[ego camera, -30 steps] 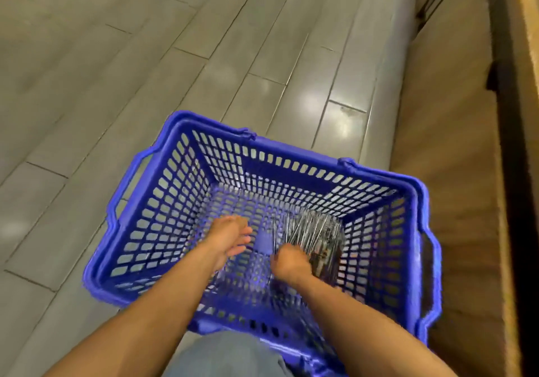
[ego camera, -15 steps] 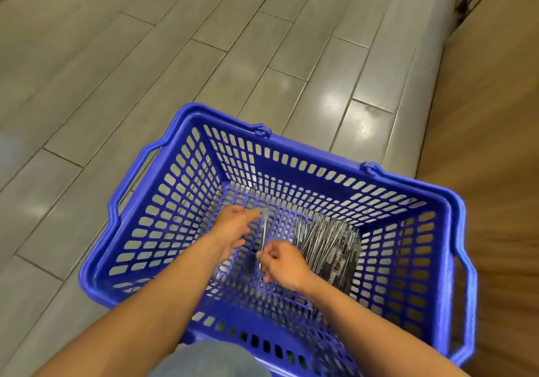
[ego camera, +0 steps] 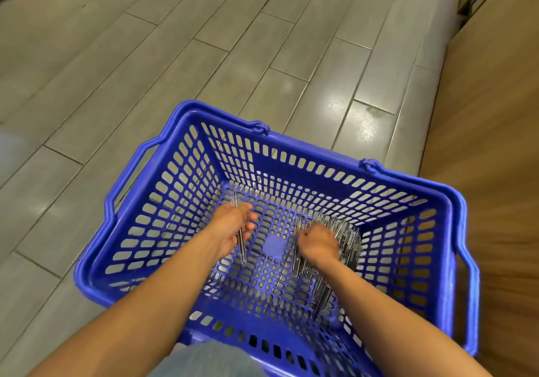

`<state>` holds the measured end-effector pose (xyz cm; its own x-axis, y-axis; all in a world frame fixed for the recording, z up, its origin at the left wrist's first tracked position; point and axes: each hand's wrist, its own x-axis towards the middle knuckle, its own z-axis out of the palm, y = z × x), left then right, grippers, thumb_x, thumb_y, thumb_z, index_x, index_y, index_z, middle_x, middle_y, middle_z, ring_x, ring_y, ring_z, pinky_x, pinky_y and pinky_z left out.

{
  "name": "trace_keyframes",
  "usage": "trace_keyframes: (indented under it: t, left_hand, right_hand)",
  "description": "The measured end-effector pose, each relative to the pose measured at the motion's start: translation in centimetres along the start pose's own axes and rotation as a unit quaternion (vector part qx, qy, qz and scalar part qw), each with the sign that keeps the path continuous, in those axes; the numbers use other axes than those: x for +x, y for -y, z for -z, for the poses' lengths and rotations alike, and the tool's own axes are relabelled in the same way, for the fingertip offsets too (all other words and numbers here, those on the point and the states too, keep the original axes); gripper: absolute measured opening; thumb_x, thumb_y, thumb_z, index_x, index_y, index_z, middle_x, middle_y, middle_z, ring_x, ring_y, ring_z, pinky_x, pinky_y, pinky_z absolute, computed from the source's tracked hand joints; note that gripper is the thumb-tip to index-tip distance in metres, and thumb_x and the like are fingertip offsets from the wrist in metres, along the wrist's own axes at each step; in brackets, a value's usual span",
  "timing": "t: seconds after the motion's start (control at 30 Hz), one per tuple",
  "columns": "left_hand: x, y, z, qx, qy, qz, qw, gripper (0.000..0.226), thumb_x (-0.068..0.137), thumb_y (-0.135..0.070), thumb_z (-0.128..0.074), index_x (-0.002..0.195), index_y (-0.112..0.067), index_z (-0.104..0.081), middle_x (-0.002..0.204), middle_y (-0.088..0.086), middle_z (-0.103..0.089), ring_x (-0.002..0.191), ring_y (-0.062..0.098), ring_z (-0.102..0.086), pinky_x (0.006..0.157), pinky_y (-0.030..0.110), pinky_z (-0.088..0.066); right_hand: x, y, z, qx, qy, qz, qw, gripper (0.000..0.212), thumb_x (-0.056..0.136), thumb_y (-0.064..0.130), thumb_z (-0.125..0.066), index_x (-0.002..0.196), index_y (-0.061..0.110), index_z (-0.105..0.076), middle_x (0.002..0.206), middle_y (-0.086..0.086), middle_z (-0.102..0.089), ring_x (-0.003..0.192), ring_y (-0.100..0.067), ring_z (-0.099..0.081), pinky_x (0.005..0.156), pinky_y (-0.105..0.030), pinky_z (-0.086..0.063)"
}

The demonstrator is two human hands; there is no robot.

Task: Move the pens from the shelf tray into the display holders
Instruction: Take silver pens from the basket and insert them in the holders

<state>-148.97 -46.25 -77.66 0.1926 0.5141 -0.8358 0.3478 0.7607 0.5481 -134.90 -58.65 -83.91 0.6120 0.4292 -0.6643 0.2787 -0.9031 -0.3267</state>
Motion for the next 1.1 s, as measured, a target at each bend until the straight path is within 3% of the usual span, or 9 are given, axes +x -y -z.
trace_keyframes:
  t: [0.23, 0.43, 0.57, 0.73, 0.8, 0.87, 0.97, 1.03, 1.1]
  left_hand:
    - [0.1, 0.0, 0.0, -0.013, 0.003, -0.004, 1.0, 0.018, 0.102, -0.013, -0.05, 0.117, -0.006, -0.058, 0.079, 0.004, -0.063, 0.061, 0.013, -0.052, 0.055, 0.026, -0.044]
    - [0.2, 0.0, 0.1, -0.004, -0.001, 0.0, 1.0, 0.02, 0.102, -0.016, -0.051, 0.118, -0.006, -0.058, 0.083, 0.005, -0.066, 0.063, 0.013, -0.055, 0.056, 0.026, -0.045]
    - [0.4, 0.1, 0.0, -0.003, 0.007, -0.002, 1.0, 0.021, 0.1, -0.019, -0.055, 0.118, -0.008, -0.058, 0.086, 0.006, -0.067, 0.067, 0.015, -0.058, 0.058, 0.027, -0.049]
    - [0.3, 0.1, -0.5, 0.006, 0.067, 0.001, 0.998, 0.034, 0.088, -0.031, -0.07, 0.109, -0.007, -0.059, 0.1, 0.009, -0.066, 0.092, 0.025, -0.063, 0.086, 0.042, -0.055]
    - [0.2, 0.1, -0.5, 0.002, 0.086, 0.005, 0.996, 0.026, 0.091, -0.026, -0.067, 0.103, -0.004, -0.061, 0.094, 0.011, -0.065, 0.083, 0.025, -0.064, 0.079, 0.042, -0.058]
    - [0.3, 0.2, -0.5, 0.002, 0.076, 0.011, 0.997, 0.015, 0.097, -0.019, -0.059, 0.096, -0.004, -0.058, 0.078, 0.008, -0.059, 0.064, 0.019, -0.057, 0.058, 0.033, -0.053]
    - [0.6, 0.2, -0.2, -0.022, 0.027, 0.004, 0.999, 0.008, 0.102, -0.012, -0.05, 0.105, -0.006, -0.054, 0.066, 0.003, -0.05, 0.055, 0.015, -0.049, 0.048, 0.028, -0.047]
    - [0.8, 0.1, -0.1, -0.025, 0.008, -0.008, 1.0, 0.01, 0.102, -0.011, -0.049, 0.111, -0.008, -0.054, 0.065, 0.001, -0.049, 0.054, 0.012, -0.046, 0.047, 0.027, -0.045]
    - [0.9, 0.2, 0.0, -0.023, 0.005, -0.013, 1.0, 0.012, 0.102, -0.011, -0.049, 0.112, -0.009, -0.055, 0.065, 0.001, -0.048, 0.053, 0.011, -0.044, 0.048, 0.027, -0.043]
  right_hand:
    - [1.2, -0.3, -1.0, -0.113, -0.032, -0.047, 0.992, 0.027, 0.101, 0.032, -0.049, 0.1, 0.007, -0.057, 0.086, -0.005, -0.065, 0.076, -0.015, -0.066, 0.071, -0.03, -0.06]
    - [0.4, -0.2, -0.4, -0.026, 0.014, -0.086, 0.996, 0.018, 0.096, 0.021, -0.058, 0.085, 0.007, -0.06, 0.073, -0.002, -0.065, 0.056, -0.013, -0.06, 0.045, -0.023, -0.048]
    - [-2.0, 0.9, 0.2, 0.134, 0.12, 0.039, 0.983, 0.017, 0.099, 0.023, -0.052, 0.093, 0.008, -0.059, 0.081, -0.006, -0.067, 0.055, -0.008, -0.063, 0.048, -0.016, -0.049]
    - [-4.8, 3.9, 0.3, 0.204, 0.2, 0.198, 0.938, 0.015, 0.096, 0.023, -0.06, 0.099, 0.009, -0.055, 0.069, -0.001, -0.066, 0.054, -0.01, -0.065, 0.055, -0.022, -0.052]
    - [-5.5, 4.5, -0.3, 0.224, 0.224, 0.22, 0.923, 0.017, 0.093, 0.027, -0.065, 0.097, 0.013, -0.057, 0.067, 0.0, -0.066, 0.054, -0.011, -0.065, 0.053, -0.021, -0.05]
    - [-5.5, 4.5, -0.8, 0.263, 0.239, 0.228, 0.906, 0.018, 0.094, 0.031, -0.063, 0.093, 0.013, -0.06, 0.074, -0.005, -0.07, 0.054, -0.013, -0.065, 0.051, -0.02, -0.05]
    - [-3.9, 3.4, -1.3, 0.227, 0.178, 0.183, 0.94, 0.03, 0.099, 0.04, -0.051, 0.089, 0.014, -0.062, 0.082, -0.008, -0.071, 0.057, -0.013, -0.066, 0.056, -0.022, -0.055]
    - [-2.1, 1.9, -1.7, 0.098, 0.086, 0.115, 0.985, 0.024, 0.1, 0.037, -0.049, 0.088, 0.019, -0.059, 0.084, -0.002, -0.066, 0.069, -0.014, -0.068, 0.068, -0.028, -0.059]
    - [-0.8, 0.3, -2.3, -0.017, 0.024, 0.058, 0.998, 0.02, 0.099, 0.036, -0.051, 0.095, 0.017, -0.056, 0.085, 0.002, -0.06, 0.074, -0.013, -0.062, 0.068, -0.03, -0.057]
